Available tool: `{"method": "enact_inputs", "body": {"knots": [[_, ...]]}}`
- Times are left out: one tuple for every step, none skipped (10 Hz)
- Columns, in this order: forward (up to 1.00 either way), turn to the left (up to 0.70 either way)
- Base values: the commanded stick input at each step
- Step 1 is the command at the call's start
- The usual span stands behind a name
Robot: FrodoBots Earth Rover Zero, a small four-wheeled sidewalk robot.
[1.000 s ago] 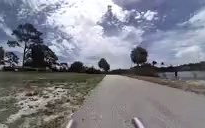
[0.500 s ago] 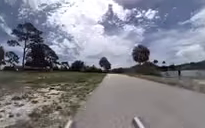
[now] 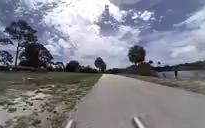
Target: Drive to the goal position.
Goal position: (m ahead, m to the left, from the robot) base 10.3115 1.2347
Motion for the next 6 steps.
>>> {"method": "enact_inputs", "body": {"knots": [[0.85, 0.0], [0.85, 0.0], [0.85, 0.0], [0.85, 0.0], [0.85, 0.0], [0.85, 0.0]]}}
